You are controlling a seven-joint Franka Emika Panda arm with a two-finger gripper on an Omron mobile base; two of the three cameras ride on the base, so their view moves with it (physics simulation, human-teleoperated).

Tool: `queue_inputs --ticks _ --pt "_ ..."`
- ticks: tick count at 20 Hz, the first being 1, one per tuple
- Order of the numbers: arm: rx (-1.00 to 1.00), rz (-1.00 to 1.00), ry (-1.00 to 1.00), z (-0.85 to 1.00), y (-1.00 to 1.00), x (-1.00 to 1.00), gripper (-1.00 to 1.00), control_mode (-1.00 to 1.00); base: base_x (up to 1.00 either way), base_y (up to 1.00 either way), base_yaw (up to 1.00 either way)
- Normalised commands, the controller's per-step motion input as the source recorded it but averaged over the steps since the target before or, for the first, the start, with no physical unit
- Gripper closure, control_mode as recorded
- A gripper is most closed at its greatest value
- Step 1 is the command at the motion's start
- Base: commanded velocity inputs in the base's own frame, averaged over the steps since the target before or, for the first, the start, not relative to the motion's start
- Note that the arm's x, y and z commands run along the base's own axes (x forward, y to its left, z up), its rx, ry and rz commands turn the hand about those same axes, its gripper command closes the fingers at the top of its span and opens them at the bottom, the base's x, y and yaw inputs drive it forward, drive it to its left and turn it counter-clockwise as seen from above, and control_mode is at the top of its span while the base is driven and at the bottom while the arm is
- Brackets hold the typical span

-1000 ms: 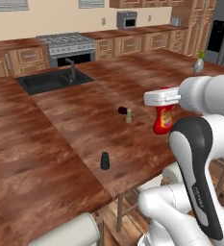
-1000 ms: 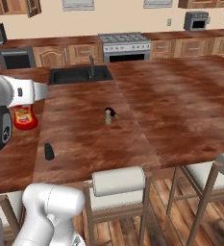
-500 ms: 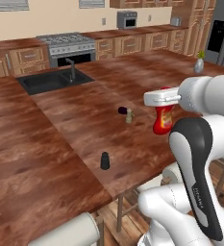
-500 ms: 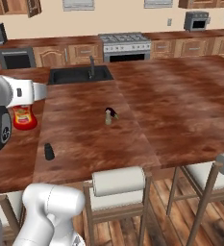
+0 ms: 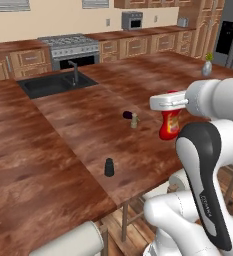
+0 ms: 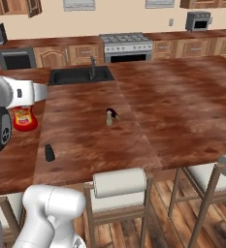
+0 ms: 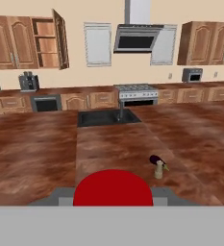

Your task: Move the ketchup and shaker from the cabinet to the dining counter.

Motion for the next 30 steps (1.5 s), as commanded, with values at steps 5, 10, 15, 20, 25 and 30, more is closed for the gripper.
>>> queue_inputs --ticks 5,10,15,20,25,30 --pt "0.00 0.03 0.00 -0.02 -0.12 0.08 1.00 -1.00 0.00 0.00 0.00" --pt "0.04 0.25 0.00 -0.11 -0.32 0.19 1.00 -1.00 0.00 0.00 0.00" --pt "0.05 0.35 0.01 -0.23 -0.32 0.23 1.00 -1.00 0.00 0.00 0.00" --pt "0.02 0.42 0.00 -0.33 -0.27 0.23 1.00 -1.00 0.00 0.00 0.00" --pt "0.01 0.32 -0.01 -0.35 -0.07 0.21 1.00 -1.00 0.00 0.00 0.00" --pt "0.01 0.21 -0.02 -0.27 0.04 0.34 1.00 -1.00 0.00 0.00 0.00"
